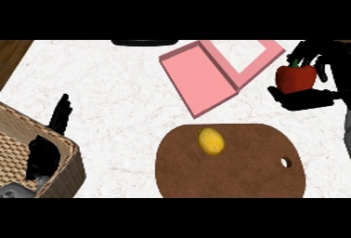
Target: Pick the bell pepper from the cutting board and place it in the cardboard box
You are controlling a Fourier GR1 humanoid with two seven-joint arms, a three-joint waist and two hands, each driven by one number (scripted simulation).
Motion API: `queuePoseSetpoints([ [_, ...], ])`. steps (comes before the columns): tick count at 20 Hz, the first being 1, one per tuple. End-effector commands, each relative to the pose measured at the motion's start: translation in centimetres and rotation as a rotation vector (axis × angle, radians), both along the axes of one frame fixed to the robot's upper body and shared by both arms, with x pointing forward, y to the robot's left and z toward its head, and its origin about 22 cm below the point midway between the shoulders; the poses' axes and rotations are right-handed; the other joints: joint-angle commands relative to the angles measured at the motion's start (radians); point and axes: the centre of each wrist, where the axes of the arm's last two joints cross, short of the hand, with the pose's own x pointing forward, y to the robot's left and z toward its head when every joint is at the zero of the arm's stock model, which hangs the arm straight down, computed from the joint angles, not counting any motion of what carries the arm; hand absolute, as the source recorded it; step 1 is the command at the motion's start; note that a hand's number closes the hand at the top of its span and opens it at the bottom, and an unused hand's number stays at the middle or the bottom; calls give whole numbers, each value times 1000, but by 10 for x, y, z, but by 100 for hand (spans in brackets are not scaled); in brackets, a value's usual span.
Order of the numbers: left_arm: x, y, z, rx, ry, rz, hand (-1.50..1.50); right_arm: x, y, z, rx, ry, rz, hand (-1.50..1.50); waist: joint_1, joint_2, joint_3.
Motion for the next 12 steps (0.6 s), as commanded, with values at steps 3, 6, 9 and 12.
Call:
queuePoseSetpoints([
  [3,16,22,4,17,77,-41,0,23,31,42,64,-42,65,150,6,8,-8],
  [6,5,17,-1,27,80,-47,0,37,74,55,41,-11,56,150,15,7,-8],
  [9,6,8,-4,9,66,-52,0,64,82,51,47,4,47,150,19,10,-7],
  [12,6,2,-2,11,70,-67,0,80,94,58,32,52,25,150,20,11,-7],
])
